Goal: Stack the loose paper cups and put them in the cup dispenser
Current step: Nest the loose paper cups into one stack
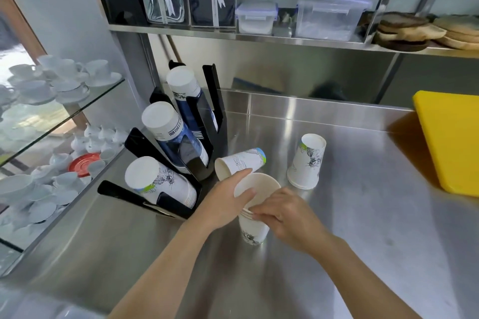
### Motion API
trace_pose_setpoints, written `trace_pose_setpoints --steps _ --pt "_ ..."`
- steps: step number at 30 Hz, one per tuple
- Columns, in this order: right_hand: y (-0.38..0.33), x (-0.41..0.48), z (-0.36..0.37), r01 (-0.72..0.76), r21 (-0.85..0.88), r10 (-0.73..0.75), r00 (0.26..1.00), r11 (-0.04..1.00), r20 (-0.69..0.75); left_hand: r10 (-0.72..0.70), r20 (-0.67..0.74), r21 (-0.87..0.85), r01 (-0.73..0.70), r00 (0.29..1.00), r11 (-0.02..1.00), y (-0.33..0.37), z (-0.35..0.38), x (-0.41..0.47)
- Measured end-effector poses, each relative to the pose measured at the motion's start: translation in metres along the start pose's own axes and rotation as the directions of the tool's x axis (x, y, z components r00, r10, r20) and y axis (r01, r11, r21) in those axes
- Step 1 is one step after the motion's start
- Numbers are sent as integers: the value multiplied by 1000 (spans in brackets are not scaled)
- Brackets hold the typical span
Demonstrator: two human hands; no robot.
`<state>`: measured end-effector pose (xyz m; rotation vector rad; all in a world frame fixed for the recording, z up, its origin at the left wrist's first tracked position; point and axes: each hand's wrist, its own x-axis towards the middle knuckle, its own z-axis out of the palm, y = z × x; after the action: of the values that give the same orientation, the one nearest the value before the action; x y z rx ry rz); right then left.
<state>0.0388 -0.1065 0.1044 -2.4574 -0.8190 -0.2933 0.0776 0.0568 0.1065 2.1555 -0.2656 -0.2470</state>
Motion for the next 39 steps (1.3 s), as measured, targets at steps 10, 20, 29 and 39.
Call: trace_pose_setpoints --steps 10,20,29,39 --pt "4 28 -23 -190 371 315 896 909 -313 -161 -269 -245 94 950 965 -2 -7 19" --pt "86 81 29 -565 610 658 747 556 93 -351 -62 -456 286 934 843 -22 -5 51" --pt "134 105 58 -678 673 699 633 295 332 -326 -36 -335 296 945 895 -63 21 74" --pt "119 102 46 -635 693 655 689 341 309 -254 -251 -83 240 934 967 -19 5 76"
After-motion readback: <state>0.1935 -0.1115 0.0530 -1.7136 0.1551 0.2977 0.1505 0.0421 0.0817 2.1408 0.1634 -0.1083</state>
